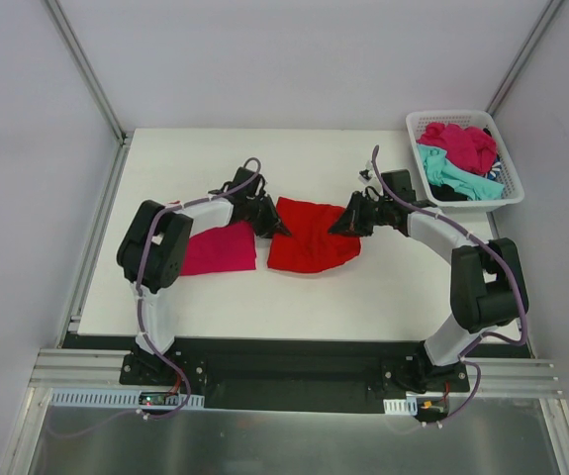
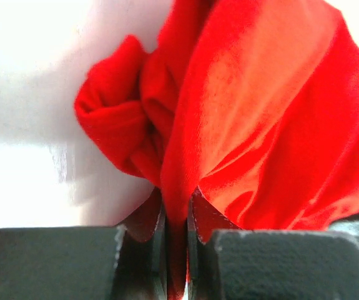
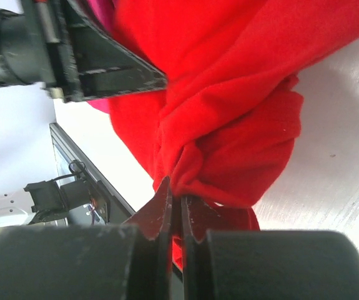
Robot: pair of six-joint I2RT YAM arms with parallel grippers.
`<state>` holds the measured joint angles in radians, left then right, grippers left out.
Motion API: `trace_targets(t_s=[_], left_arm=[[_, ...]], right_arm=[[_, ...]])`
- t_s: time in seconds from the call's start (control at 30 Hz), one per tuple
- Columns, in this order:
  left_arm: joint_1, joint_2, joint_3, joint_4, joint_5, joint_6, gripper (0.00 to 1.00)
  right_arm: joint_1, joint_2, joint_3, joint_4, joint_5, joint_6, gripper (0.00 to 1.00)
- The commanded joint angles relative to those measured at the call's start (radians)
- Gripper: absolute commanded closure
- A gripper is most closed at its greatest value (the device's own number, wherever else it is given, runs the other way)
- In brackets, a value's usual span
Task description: Fold and stack the t-shirts
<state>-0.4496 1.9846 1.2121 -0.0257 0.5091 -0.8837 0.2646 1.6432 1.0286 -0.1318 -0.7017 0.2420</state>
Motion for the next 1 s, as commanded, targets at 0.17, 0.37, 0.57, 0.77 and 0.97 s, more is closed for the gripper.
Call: trace_targets(t_s=[0.17, 0.37, 0.57, 0.77, 0.97], left_arm=[[0.037, -0.109, 0.199, -0.313, -0.038, 0.137, 1.00], [0.043, -0.147, 0.218, -0.361, -0.060, 0.167, 1.00], [0.097, -0.207, 0.219, -0.430, -0.075, 0.212, 1.00], [0.167, -0.268, 0.218, -0.483, -0.073, 0.253, 1.00], [0.212, -0.319, 0.188, -0.510, -0.072, 0.276, 1.00]], right_arm=[[0.061, 0.003, 0.136, -0.075, 0.038, -0.043, 0.99], [0.117, 0.040, 0.232, -0.118, 0.060, -0.043, 0.99], [0.188, 0.098, 0.297, -0.117, 0.087, -0.024, 0.99], [0.238, 0.139, 0.364, -0.130, 0.103, -0.012, 0.99], [0.268, 0.175, 0.421, -0.153, 0.117, -0.010, 0.99]])
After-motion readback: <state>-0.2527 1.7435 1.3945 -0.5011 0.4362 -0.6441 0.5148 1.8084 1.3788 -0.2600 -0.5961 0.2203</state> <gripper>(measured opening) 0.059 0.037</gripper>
